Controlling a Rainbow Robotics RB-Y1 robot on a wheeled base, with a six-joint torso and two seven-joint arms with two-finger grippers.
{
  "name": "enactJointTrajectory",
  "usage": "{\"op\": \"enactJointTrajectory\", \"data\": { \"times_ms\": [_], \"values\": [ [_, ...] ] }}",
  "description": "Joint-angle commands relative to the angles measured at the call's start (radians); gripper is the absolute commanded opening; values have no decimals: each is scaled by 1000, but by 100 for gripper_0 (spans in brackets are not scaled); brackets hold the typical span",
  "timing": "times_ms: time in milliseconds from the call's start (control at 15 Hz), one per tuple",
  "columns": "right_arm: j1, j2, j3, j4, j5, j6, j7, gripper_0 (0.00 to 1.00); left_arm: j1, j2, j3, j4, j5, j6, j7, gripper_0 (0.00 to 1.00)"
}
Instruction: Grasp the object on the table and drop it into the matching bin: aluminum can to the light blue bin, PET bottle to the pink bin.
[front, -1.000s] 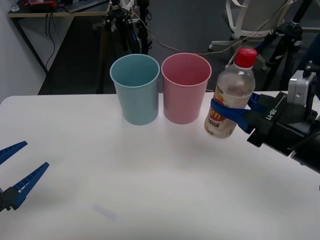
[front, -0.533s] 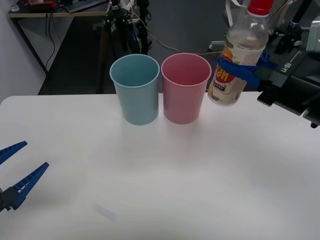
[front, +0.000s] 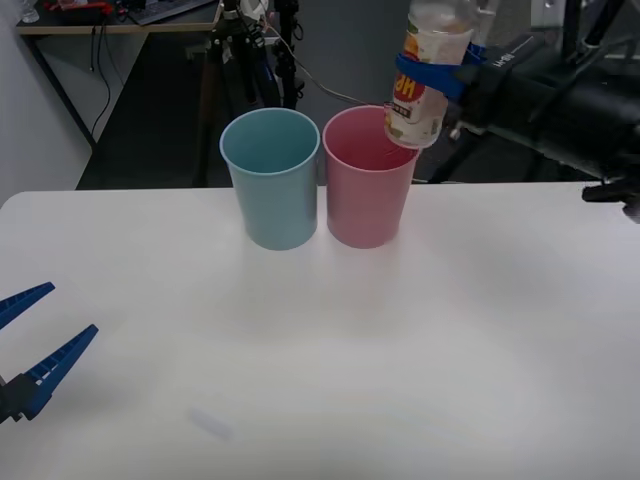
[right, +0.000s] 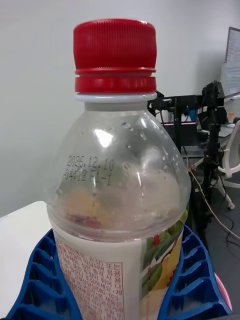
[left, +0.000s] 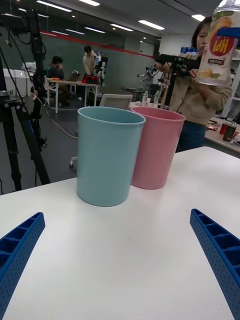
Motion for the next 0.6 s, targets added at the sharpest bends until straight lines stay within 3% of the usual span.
{"op": "enactJointTrajectory", "data": {
  "times_ms": [67,333,600],
  "values": [
    [-154,89,131,159,-4,0,-18,0,0,0,0,0,0,0,0,100],
    [-265,195,209,339,5,6,-27,0,0,0,0,0,0,0,0,100],
    [-300,266,212,452,30,6,-23,0,0,0,0,0,0,0,0,100]
  ]
}}
